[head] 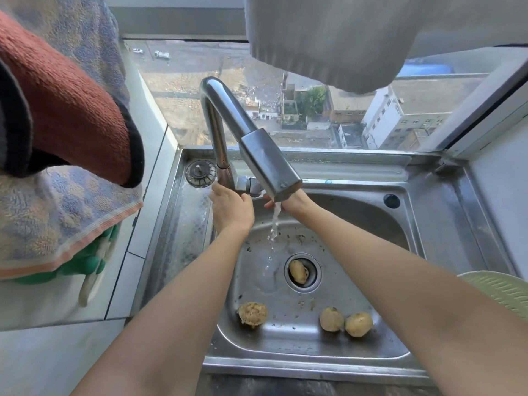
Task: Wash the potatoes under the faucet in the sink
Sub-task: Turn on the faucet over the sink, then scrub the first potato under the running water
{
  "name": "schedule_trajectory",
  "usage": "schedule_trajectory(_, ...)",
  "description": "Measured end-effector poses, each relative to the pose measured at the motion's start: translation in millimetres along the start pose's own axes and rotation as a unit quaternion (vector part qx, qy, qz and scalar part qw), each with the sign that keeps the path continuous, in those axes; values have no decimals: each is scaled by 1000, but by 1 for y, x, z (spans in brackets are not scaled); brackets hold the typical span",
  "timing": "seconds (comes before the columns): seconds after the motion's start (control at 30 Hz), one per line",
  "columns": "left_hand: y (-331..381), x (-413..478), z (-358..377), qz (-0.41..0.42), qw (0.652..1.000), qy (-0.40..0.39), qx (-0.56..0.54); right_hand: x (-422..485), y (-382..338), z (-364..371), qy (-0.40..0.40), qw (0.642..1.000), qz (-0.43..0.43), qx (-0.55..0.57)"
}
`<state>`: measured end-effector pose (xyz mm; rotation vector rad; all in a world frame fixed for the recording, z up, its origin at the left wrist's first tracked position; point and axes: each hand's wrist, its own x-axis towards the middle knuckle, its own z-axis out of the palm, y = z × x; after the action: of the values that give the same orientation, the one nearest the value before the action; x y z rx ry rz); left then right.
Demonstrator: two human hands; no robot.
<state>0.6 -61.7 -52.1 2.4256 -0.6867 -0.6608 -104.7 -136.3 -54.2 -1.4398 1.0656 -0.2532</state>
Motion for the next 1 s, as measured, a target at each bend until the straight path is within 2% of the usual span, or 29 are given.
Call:
schedule_trajectory(0.1, -13, -9, 13, -9, 998, -44, 51, -5, 29, -2, 40, 999, 20, -11)
schedule_trajectory(0.2, -43, -16, 40, -24, 986, -149, 74, -16, 73, -5, 31, 991, 78, -101)
schedule_trajectory(0.33, -78, -22, 86, -119, 955, -268, -35, -24, 147, -4, -11, 957, 197, -214)
schedule_trajectory(0.43, -88, -23, 105, -145, 937, -308, -75, -24, 182, 1, -44, 938, 226, -260)
schedule_trajectory(0.63, -110, -13, 131, -213, 914, -306, -162, -6, 230, 23, -66, 932, 227, -275)
schedule_trajectory(0.77, -117, -18, 136, -222, 899, -325, -194, -3, 249, 31, -22, 928, 211, -307)
schedule_trajectory(0.87, -116, -21, 135, -224, 894, -318, -222, -5, 249, 27, -22, 935, 184, -302)
schedule_trajectory(0.93, -115, -23, 133, -226, 890, -313, -242, -8, 242, 24, -6, 948, 170, -268)
schedule_trajectory(1.0, -116, -23, 129, -228, 891, -299, -254, -11, 223, 22, 27, 975, 155, -156)
